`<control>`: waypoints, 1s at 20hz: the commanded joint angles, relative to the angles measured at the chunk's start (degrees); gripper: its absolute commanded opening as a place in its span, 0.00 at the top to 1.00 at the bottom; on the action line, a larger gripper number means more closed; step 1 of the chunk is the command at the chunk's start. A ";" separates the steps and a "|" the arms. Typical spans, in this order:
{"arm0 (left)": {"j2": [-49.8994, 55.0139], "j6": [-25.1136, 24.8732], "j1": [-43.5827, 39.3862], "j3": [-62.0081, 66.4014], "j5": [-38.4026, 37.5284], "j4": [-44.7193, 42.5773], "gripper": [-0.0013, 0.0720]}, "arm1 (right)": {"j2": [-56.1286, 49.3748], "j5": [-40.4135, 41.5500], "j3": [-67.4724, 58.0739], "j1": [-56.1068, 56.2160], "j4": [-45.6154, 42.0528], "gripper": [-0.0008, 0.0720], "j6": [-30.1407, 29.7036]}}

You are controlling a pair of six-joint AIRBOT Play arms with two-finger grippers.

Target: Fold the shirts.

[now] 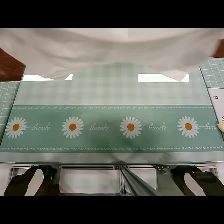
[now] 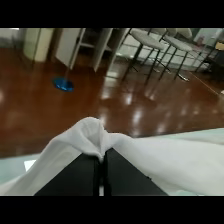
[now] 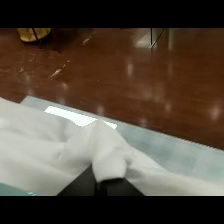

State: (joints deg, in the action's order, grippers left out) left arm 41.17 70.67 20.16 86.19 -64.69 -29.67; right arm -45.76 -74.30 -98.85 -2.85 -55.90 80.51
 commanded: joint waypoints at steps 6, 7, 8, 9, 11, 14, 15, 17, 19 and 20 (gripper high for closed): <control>-15.98 9.35 -8.74 6.14 -5.92 -33.68 0.96 | 15.04 -16.87 -2.78 0.04 -15.93 0.96 6.16; -17.00 10.88 -11.13 5.95 -7.30 -37.53 0.96 | 15.56 -19.08 -1.99 0.04 -16.85 0.96 6.29; -17.75 12.50 -13.20 5.40 -9.27 -40.28 0.96 | 15.93 -20.15 -0.55 0.04 -17.09 0.96 6.36; -18.01 13.29 -14.51 4.44 -11.23 -40.94 0.96 | 16.22 -20.48 1.86 0.04 -16.63 0.96 6.51; -17.84 14.29 -15.56 0.04 -14.14 -40.11 0.96 | 16.22 -19.76 8.74 0.04 -14.21 0.96 6.49; -17.35 14.29 -15.54 -13.53 -14.38 -37.53 0.96 | 15.78 -12.33 23.74 0.07 -9.73 0.96 4.83; -16.81 14.29 -15.54 -18.78 -13.99 -36.96 0.96 | 14.38 -8.41 28.89 0.07 -7.89 0.96 3.21; -15.21 14.27 -15.54 -30.25 -8.57 -36.96 0.96 | 7.91 -1.53 35.23 0.07 -5.07 0.96 -0.48; -11.39 14.29 -15.54 -40.44 2.99 -36.81 0.96 | -3.13 4.57 35.89 0.07 -0.61 0.96 -5.18; -8.55 14.32 -15.54 -43.65 7.76 -36.30 0.96 | -9.09 7.93 35.50 0.07 2.58 0.96 -7.63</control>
State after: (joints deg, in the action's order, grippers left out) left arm 28.21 84.73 4.80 54.70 -69.06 -66.92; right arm -43.38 -76.55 -67.13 -2.85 -61.25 79.48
